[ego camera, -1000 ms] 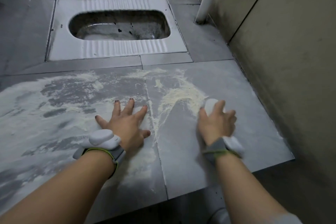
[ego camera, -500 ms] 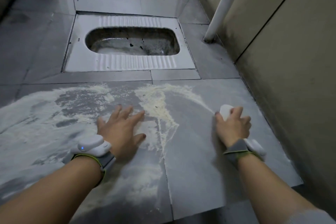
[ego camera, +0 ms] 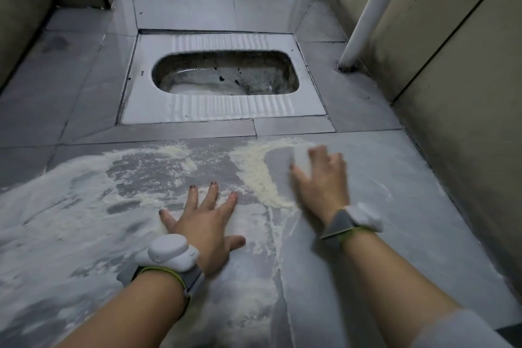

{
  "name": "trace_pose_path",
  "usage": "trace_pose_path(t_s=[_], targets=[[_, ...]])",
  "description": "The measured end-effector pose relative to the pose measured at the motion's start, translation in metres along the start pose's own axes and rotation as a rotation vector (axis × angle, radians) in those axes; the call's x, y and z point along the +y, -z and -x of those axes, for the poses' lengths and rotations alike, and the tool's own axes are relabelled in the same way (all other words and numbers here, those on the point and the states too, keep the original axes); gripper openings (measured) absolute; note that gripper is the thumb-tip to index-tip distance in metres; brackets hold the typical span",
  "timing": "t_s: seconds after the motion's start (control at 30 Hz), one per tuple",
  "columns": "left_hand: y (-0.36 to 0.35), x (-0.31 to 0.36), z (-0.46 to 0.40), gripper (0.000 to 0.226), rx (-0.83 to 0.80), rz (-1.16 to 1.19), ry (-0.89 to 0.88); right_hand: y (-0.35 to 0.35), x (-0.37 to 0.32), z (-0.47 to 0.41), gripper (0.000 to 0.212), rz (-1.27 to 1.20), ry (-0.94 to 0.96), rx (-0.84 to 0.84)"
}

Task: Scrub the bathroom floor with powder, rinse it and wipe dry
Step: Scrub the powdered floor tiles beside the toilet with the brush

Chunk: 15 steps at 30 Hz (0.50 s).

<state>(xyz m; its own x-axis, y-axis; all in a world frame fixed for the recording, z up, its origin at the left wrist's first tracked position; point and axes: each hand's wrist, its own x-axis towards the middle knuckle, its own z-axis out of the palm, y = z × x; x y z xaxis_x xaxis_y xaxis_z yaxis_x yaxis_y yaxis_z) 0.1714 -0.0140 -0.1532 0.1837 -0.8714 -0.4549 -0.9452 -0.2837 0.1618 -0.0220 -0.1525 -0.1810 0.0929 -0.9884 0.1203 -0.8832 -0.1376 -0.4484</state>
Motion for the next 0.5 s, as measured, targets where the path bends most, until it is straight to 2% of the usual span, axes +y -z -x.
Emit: trace_pose_path(t_s=[0.1,0.17,0.23,0.37,0.43,0.5], targets=[[-0.002,0.001,0.001,0.084,-0.004,-0.001,-0.003,0.022,0.046,-0.026,0.044,0.079,-0.350,0.061],[-0.004,0.000,0.000,0.085,0.000,-0.004,0.002,0.018,0.048,-0.041,0.045,0.139,-0.423,0.063],[-0.004,0.000,-0.002,0.085,-0.002,-0.016,0.002,0.003,0.027,-0.052,0.048,0.178,-0.323,0.006],[-0.003,0.001,-0.001,0.084,-0.004,-0.013,0.006,-0.024,-0.043,-0.038,0.045,0.128,0.099,-0.239],[-0.002,0.001,-0.001,0.084,-0.003,-0.012,0.007,-0.019,-0.052,-0.013,0.043,0.046,0.251,-0.254],[-0.003,0.001,0.000,0.084,-0.003,-0.008,0.002,-0.003,-0.029,0.008,0.045,-0.049,0.253,-0.176]])
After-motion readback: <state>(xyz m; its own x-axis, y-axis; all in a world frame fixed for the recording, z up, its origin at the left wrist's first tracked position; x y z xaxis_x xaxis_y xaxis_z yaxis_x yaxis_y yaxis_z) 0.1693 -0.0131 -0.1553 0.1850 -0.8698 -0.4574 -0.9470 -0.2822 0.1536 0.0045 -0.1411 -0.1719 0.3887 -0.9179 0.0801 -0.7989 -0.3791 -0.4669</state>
